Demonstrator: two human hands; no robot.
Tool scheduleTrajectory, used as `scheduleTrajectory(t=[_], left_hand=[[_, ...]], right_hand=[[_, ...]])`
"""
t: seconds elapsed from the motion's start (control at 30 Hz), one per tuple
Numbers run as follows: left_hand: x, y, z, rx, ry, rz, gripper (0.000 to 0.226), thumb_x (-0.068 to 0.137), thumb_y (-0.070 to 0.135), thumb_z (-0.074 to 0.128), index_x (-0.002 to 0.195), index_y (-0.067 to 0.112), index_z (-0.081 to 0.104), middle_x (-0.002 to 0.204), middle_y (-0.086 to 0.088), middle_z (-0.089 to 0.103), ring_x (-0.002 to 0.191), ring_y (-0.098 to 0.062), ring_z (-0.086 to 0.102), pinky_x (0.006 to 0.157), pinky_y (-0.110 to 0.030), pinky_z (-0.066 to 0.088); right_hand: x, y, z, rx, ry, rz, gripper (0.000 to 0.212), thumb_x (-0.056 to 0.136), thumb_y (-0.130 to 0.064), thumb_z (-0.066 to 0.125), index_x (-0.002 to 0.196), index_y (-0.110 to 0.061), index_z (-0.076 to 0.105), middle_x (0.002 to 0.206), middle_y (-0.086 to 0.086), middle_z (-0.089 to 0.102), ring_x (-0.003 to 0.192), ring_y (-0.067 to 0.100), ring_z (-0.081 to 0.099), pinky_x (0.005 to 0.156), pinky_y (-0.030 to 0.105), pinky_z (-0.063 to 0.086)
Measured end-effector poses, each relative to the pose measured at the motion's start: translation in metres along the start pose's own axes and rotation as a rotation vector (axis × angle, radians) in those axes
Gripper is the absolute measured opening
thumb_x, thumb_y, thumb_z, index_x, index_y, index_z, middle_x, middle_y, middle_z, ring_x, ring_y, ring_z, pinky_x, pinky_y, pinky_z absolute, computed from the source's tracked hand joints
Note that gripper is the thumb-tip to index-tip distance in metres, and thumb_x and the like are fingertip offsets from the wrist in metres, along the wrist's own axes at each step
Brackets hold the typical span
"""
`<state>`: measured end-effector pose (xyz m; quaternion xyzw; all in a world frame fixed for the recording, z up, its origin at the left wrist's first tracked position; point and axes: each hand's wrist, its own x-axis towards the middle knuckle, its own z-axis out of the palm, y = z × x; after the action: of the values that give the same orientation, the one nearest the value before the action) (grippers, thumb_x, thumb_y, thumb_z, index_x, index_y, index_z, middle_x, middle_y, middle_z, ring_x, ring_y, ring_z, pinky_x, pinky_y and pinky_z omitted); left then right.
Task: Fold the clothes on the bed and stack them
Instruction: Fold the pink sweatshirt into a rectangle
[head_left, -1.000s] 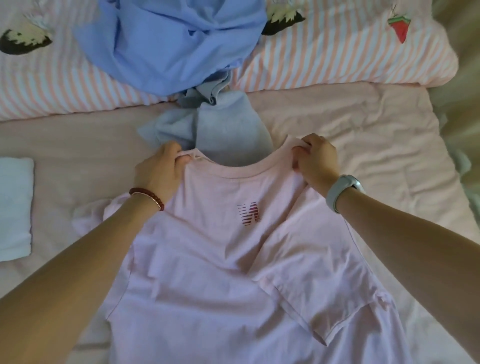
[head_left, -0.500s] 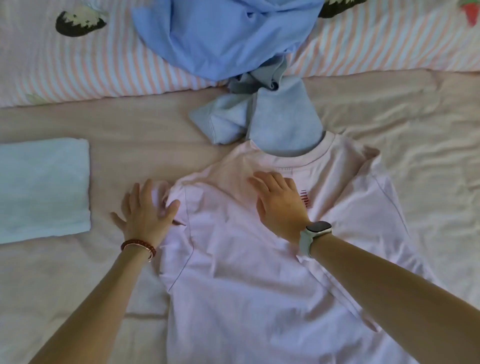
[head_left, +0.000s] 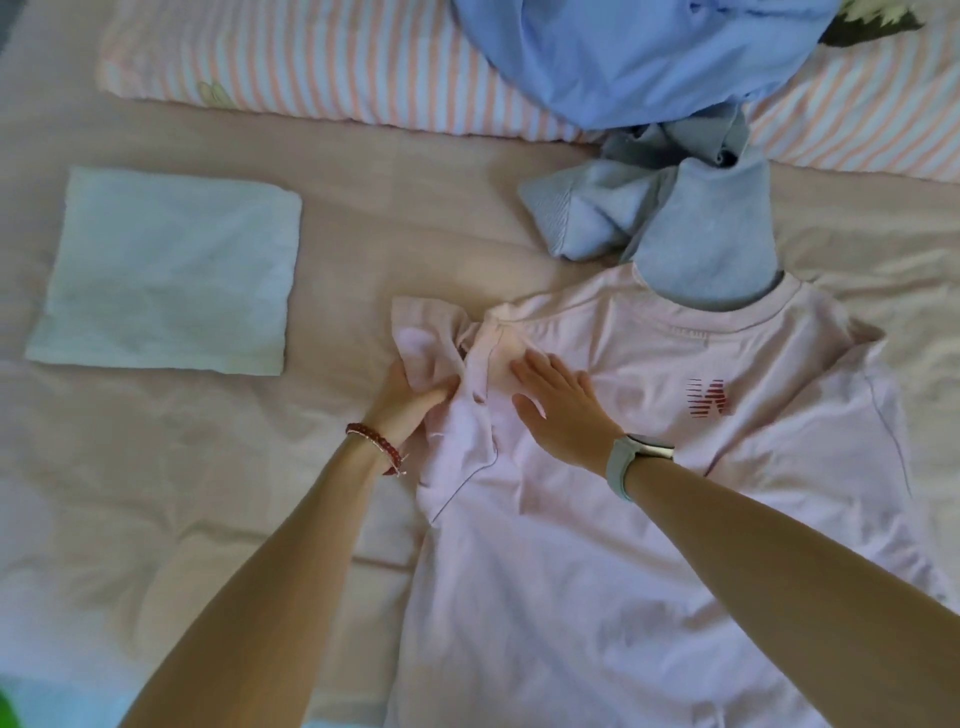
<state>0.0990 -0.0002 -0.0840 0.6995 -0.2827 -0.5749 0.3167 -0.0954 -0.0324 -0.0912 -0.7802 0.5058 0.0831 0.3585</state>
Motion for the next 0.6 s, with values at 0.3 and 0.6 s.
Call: scheduleTrajectory(t=[0.3, 0.6], left_hand=[[-0.023, -0.014, -0.067, 0.12, 0.31, 0.157, 0.016, 0.092, 0.027, 0.055, 0.098, 0.013, 0.059, 0.082, 0.0, 0.059, 0.07, 0.003, 0.056, 0.061, -0.018, 0.04], [-0.052, -0.013, -0.079, 0.425, 0.459, 0.212, 0.043, 0.094, 0.02, 0.048, 0.132, 0.0, 0.042, 0.117, -0.023, 0.059, 0.106, -0.038, 0.055, 0.081, -0.035, 0.04]], right_hand=[[0.007, -0.004, -0.002, -0.112, -0.076, 0.047, 0.049, 0.099, -0.036, 0.027, 0.146, -0.027, 0.017, 0.156, -0.004, 0.005, 0.143, 0.02, 0.003, 0.113, 0.044, 0.008], [0.011, -0.017, -0.002, -0.102, -0.061, 0.119, 0.049, 0.097, -0.03, 0.036, 0.144, -0.021, 0.027, 0.154, 0.001, 0.015, 0.142, 0.022, 0.009, 0.111, 0.037, 0.013]])
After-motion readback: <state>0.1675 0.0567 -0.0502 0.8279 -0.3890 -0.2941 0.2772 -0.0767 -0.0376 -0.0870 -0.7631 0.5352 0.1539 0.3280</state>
